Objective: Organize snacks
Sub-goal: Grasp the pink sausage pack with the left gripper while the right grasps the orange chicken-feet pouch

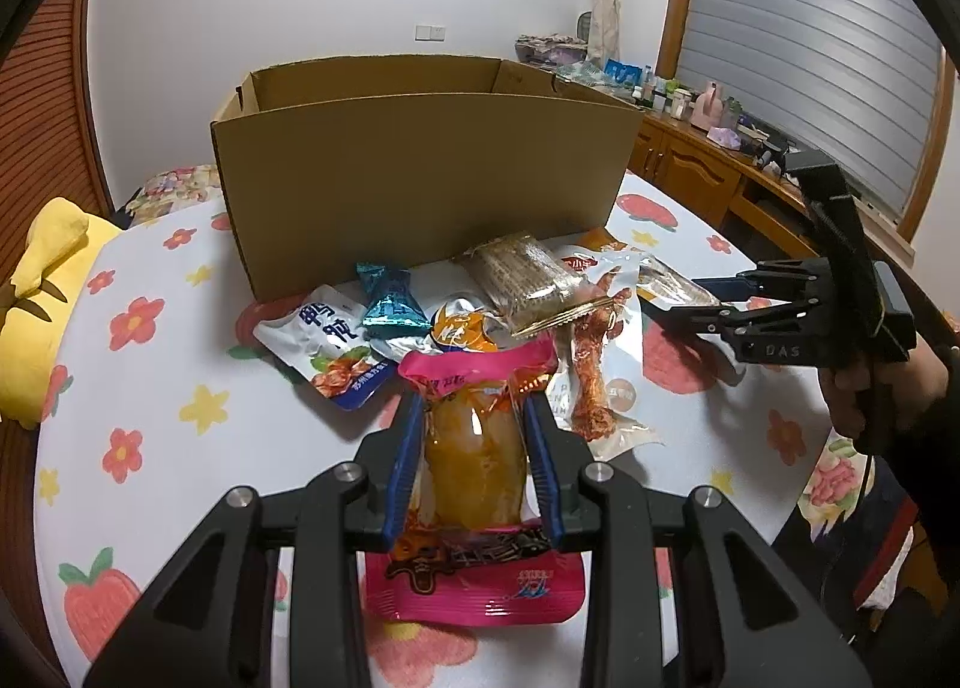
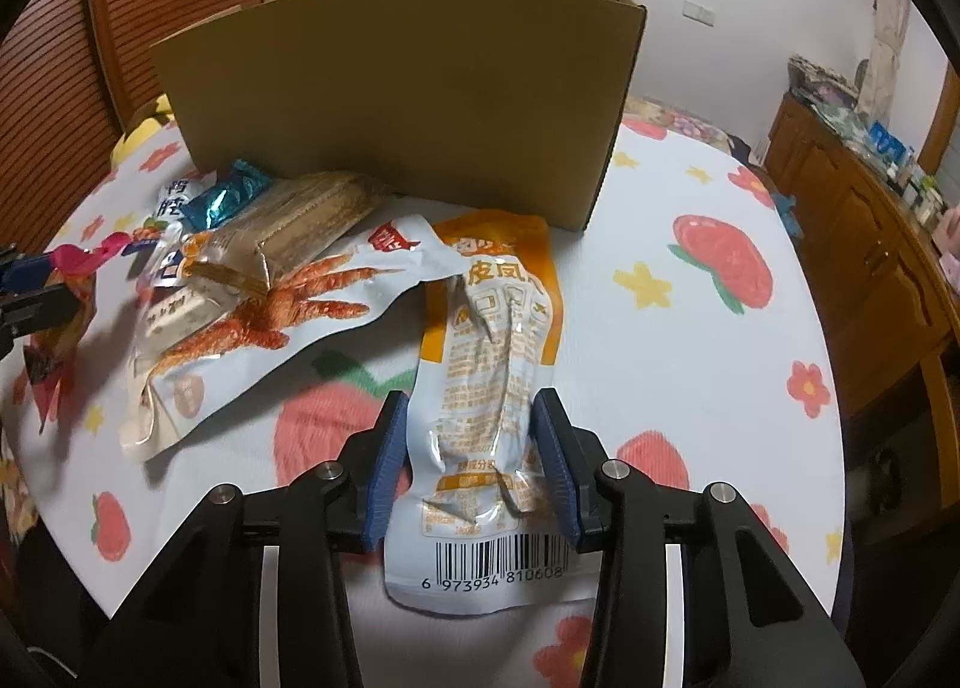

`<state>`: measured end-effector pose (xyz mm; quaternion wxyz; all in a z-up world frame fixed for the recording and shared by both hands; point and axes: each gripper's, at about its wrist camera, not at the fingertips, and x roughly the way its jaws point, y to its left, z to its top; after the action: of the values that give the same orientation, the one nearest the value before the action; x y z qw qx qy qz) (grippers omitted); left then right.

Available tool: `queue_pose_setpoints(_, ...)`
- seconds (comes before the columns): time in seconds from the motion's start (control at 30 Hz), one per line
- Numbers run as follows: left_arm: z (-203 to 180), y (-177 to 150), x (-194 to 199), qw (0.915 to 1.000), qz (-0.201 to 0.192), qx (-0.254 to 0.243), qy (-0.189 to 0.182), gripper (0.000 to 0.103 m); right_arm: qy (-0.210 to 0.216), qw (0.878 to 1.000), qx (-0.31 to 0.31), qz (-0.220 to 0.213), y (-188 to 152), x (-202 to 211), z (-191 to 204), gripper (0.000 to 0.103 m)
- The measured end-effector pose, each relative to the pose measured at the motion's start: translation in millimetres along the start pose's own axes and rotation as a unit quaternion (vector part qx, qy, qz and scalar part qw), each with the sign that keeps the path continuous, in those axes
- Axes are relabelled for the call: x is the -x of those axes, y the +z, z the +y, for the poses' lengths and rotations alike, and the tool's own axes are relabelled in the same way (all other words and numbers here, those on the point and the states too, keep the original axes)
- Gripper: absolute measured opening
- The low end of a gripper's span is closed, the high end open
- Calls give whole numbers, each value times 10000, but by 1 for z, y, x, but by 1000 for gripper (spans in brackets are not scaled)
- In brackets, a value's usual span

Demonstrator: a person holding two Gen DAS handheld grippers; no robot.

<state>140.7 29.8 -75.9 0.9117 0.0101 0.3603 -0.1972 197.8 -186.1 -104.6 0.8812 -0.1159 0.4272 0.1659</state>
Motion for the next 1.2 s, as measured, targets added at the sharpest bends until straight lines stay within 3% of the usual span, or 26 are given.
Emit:
queue_pose_setpoints(0.3,-1,0,-2,10000,34,-16,15,32,247,9993,-256,-116,-2,10,-9,40)
queue_pose_setpoints(1.2,-4,2,-5,10000,23,-26,-14,32,215,9990,-252,-306,-13,37,-14,39)
